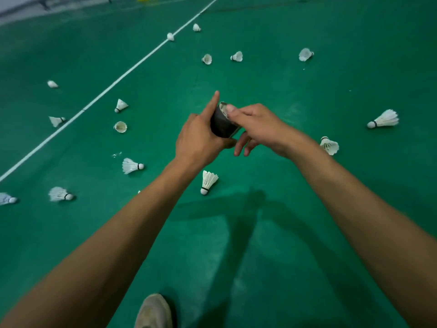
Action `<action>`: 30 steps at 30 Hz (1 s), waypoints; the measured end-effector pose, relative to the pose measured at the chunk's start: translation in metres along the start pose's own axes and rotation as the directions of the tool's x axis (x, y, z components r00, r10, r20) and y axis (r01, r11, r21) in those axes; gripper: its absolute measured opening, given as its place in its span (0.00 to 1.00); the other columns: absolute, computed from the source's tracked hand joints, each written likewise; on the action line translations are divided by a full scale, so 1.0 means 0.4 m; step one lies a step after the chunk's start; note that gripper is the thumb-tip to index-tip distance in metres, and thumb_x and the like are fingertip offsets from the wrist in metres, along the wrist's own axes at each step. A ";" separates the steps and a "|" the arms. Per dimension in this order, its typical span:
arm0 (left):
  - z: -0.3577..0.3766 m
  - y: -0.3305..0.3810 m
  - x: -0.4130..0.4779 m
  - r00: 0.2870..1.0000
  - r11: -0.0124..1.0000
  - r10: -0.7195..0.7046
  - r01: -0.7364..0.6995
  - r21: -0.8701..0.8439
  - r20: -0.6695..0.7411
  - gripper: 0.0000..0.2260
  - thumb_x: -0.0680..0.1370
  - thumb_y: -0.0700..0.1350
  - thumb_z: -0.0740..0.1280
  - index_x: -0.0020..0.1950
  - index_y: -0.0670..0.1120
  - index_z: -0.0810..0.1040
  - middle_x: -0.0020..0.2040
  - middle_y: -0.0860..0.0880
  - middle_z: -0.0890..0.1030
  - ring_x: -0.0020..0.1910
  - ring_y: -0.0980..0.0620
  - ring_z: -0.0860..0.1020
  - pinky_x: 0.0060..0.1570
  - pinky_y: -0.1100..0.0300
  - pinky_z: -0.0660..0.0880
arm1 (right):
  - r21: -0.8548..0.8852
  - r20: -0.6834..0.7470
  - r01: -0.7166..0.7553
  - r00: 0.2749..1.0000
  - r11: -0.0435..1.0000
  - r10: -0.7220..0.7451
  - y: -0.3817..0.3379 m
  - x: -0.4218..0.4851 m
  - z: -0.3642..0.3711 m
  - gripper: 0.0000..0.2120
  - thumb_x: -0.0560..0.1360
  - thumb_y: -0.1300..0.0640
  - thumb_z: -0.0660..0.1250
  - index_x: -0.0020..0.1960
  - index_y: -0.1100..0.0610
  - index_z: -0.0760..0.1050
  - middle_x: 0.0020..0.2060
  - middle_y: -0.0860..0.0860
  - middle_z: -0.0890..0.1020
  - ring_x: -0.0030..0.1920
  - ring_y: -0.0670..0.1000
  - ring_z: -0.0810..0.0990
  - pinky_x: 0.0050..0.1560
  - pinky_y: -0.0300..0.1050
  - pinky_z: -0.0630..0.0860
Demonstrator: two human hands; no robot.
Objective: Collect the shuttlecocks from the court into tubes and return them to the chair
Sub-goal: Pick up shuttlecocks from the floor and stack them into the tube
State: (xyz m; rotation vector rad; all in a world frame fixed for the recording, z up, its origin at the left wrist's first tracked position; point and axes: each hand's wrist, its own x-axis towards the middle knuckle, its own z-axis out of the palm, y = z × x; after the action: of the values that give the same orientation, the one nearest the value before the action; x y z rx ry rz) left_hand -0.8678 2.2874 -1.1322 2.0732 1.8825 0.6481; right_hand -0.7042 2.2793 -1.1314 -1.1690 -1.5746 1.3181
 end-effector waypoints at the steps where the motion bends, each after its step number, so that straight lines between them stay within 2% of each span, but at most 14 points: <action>1: 0.003 0.004 0.001 1.000 1.000 0.009 -0.009 -0.005 0.003 0.53 0.58 0.63 0.75 0.81 0.68 0.55 0.60 0.44 0.80 0.61 0.41 0.79 0.60 0.47 0.78 | 0.021 -0.092 0.023 0.996 1.000 -0.020 0.006 -0.003 -0.007 0.20 0.85 0.45 0.58 0.56 0.60 0.81 0.55 0.55 0.84 0.29 0.58 0.83 0.27 0.45 0.74; 4: 0.024 0.009 0.016 0.999 0.999 0.032 -0.031 -0.011 0.015 0.53 0.62 0.61 0.81 0.81 0.68 0.55 0.60 0.43 0.78 0.62 0.40 0.78 0.62 0.46 0.76 | -0.044 -0.354 0.107 0.928 0.993 -0.115 0.011 -0.011 -0.046 0.24 0.85 0.46 0.57 0.44 0.59 0.84 0.42 0.53 0.88 0.24 0.57 0.80 0.25 0.43 0.69; 6: 0.042 0.010 0.029 0.998 0.999 0.048 -0.048 -0.008 0.029 0.53 0.64 0.60 0.82 0.81 0.68 0.54 0.60 0.43 0.78 0.62 0.39 0.77 0.62 0.46 0.76 | -0.116 -0.361 0.101 0.922 0.988 -0.137 0.007 -0.016 -0.062 0.27 0.85 0.45 0.56 0.40 0.58 0.84 0.38 0.53 0.87 0.24 0.57 0.80 0.24 0.42 0.69; 9: 0.066 0.015 0.038 0.994 0.997 0.079 -0.079 -0.006 0.074 0.52 0.65 0.59 0.82 0.81 0.68 0.54 0.58 0.42 0.77 0.61 0.39 0.77 0.60 0.46 0.76 | -0.258 -0.309 0.040 0.943 0.965 -0.121 0.001 -0.032 -0.068 0.26 0.84 0.43 0.57 0.42 0.57 0.84 0.39 0.50 0.87 0.26 0.57 0.83 0.25 0.42 0.72; 12: 0.078 0.025 0.044 0.989 0.993 0.116 -0.116 0.002 0.090 0.52 0.65 0.60 0.81 0.81 0.69 0.54 0.57 0.42 0.76 0.59 0.38 0.77 0.59 0.45 0.76 | -0.318 -0.306 -0.023 0.949 0.948 -0.080 0.001 -0.044 -0.077 0.24 0.84 0.41 0.58 0.48 0.55 0.85 0.42 0.50 0.87 0.27 0.56 0.84 0.26 0.43 0.75; 15: 0.088 0.047 0.052 0.980 0.987 0.161 -0.162 -0.002 0.118 0.51 0.65 0.60 0.81 0.80 0.70 0.54 0.57 0.43 0.76 0.58 0.38 0.78 0.59 0.44 0.76 | -0.374 -0.267 -0.105 0.964 0.921 0.002 -0.003 -0.052 -0.089 0.25 0.84 0.40 0.57 0.50 0.58 0.83 0.53 0.54 0.86 0.30 0.56 0.86 0.28 0.46 0.79; 17: 0.096 0.062 0.058 0.969 0.979 0.202 -0.201 -0.021 0.140 0.51 0.65 0.59 0.82 0.80 0.70 0.54 0.57 0.43 0.76 0.59 0.38 0.78 0.59 0.44 0.76 | -0.374 -0.206 -0.185 0.972 0.909 0.113 -0.011 -0.060 -0.088 0.27 0.83 0.37 0.54 0.55 0.59 0.79 0.60 0.54 0.80 0.31 0.58 0.86 0.30 0.48 0.81; 19: 0.107 0.076 0.065 0.955 0.969 0.248 -0.246 -0.035 0.160 0.51 0.65 0.59 0.81 0.80 0.71 0.54 0.58 0.44 0.77 0.60 0.40 0.77 0.60 0.44 0.76 | -0.301 -0.145 -0.280 0.958 0.911 0.247 -0.014 -0.063 -0.081 0.27 0.82 0.35 0.52 0.62 0.57 0.73 0.65 0.54 0.74 0.32 0.62 0.86 0.34 0.52 0.83; 22: 0.125 0.097 0.083 0.935 0.951 0.306 -0.308 -0.018 0.180 0.50 0.65 0.61 0.79 0.79 0.72 0.52 0.58 0.45 0.79 0.60 0.41 0.77 0.58 0.44 0.76 | -0.206 -0.101 -0.369 0.929 0.906 0.356 -0.005 -0.043 -0.084 0.31 0.80 0.31 0.51 0.68 0.56 0.65 0.72 0.57 0.70 0.32 0.65 0.84 0.38 0.60 0.85; 25: 0.137 0.096 0.113 0.930 0.943 0.318 -0.330 0.038 0.183 0.50 0.66 0.63 0.80 0.80 0.71 0.53 0.58 0.43 0.78 0.60 0.38 0.77 0.59 0.44 0.76 | -0.141 -0.051 -0.452 0.892 0.881 0.449 0.009 0.003 -0.104 0.37 0.77 0.25 0.49 0.72 0.52 0.62 0.73 0.56 0.68 0.32 0.63 0.84 0.39 0.55 0.84; 27: 0.144 0.097 0.139 0.933 0.945 0.308 -0.322 0.051 0.187 0.49 0.67 0.61 0.80 0.80 0.70 0.55 0.58 0.41 0.76 0.60 0.36 0.77 0.60 0.43 0.75 | -0.019 -0.048 -0.444 0.895 0.896 0.443 0.031 0.034 -0.124 0.37 0.77 0.26 0.50 0.72 0.53 0.67 0.68 0.56 0.74 0.32 0.62 0.84 0.40 0.54 0.84; 29: 0.156 0.107 0.175 0.941 0.955 0.285 -0.296 0.035 0.180 0.48 0.67 0.60 0.80 0.80 0.69 0.56 0.58 0.40 0.76 0.60 0.35 0.76 0.61 0.43 0.75 | 0.216 -0.205 -0.326 0.907 0.920 0.369 0.068 0.060 -0.147 0.32 0.80 0.31 0.53 0.66 0.56 0.75 0.60 0.57 0.81 0.27 0.58 0.82 0.36 0.49 0.82; 30: 0.164 0.116 0.194 0.946 0.959 0.272 -0.281 0.030 0.177 0.48 0.67 0.60 0.80 0.80 0.69 0.56 0.60 0.40 0.75 0.61 0.35 0.76 0.62 0.43 0.74 | 0.328 -0.356 -0.226 0.870 0.917 0.342 0.092 0.072 -0.165 0.28 0.82 0.35 0.56 0.58 0.58 0.79 0.55 0.57 0.84 0.23 0.54 0.78 0.33 0.45 0.80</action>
State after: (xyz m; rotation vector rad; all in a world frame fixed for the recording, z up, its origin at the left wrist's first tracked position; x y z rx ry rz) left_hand -0.7909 2.3650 -1.1553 2.3704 1.5476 0.4629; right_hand -0.6443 2.3277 -1.1560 -1.4251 -0.9062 1.3202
